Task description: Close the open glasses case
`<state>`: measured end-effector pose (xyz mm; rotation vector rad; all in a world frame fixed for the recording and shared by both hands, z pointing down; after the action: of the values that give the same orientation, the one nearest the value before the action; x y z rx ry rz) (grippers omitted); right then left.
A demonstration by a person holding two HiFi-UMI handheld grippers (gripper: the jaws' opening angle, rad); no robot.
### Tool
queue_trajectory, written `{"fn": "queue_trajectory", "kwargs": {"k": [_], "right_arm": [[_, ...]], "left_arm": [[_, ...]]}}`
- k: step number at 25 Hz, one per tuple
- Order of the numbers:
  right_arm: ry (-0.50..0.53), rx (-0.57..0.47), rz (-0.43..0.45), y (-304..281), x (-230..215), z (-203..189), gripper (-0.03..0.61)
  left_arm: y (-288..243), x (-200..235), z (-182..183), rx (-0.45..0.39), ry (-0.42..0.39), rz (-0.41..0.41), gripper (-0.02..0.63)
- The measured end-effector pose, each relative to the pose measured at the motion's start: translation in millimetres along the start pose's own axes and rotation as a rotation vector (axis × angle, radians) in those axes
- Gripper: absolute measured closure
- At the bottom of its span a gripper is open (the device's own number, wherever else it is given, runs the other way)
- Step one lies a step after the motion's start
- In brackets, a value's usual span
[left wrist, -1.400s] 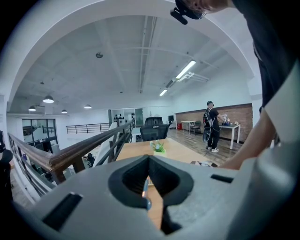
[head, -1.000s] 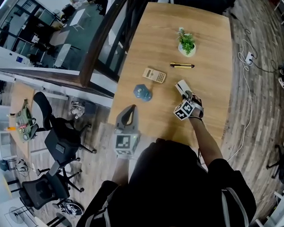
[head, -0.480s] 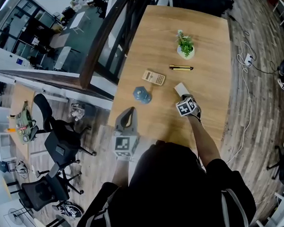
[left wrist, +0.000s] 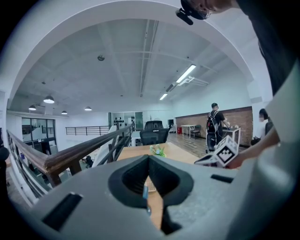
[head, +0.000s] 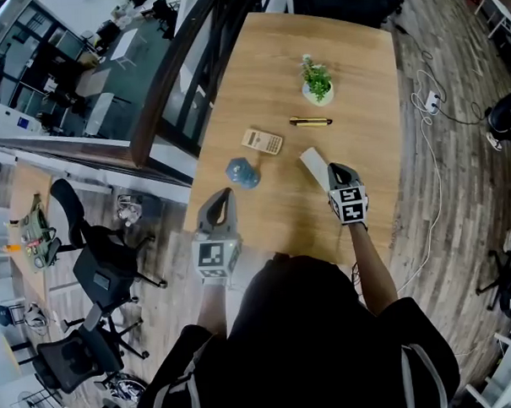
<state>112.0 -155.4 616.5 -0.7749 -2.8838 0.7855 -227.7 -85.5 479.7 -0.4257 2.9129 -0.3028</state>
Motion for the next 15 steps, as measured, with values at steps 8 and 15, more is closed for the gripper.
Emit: {"fn": "queue_trajectory", "kwargs": {"k": [8, 15], "right_arm": [[0.03, -0.389, -0.149, 163.6, 0.5, 71.7, 0.565], [0.078, -0.471, -0.223, 215.6, 7.6, 89.1, 0.565]], "left_arm": [[-26.6, -13.9, 11.5, -0.032, -0.02, -0.048, 0.615], [-39.6, -28.9, 18.9, -0.05, -0.014, -0.086, 0.615]]}}
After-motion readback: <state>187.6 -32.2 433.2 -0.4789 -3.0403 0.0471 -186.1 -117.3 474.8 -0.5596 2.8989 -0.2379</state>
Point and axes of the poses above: the fingertips, and each gripper's own axes: y backward along the fingers, x to its left, z out of its top, the point moved 9 cm from there along y, backward along the fingers, and after that the axes turned 10 degrees about z, right-handed, at the moved point
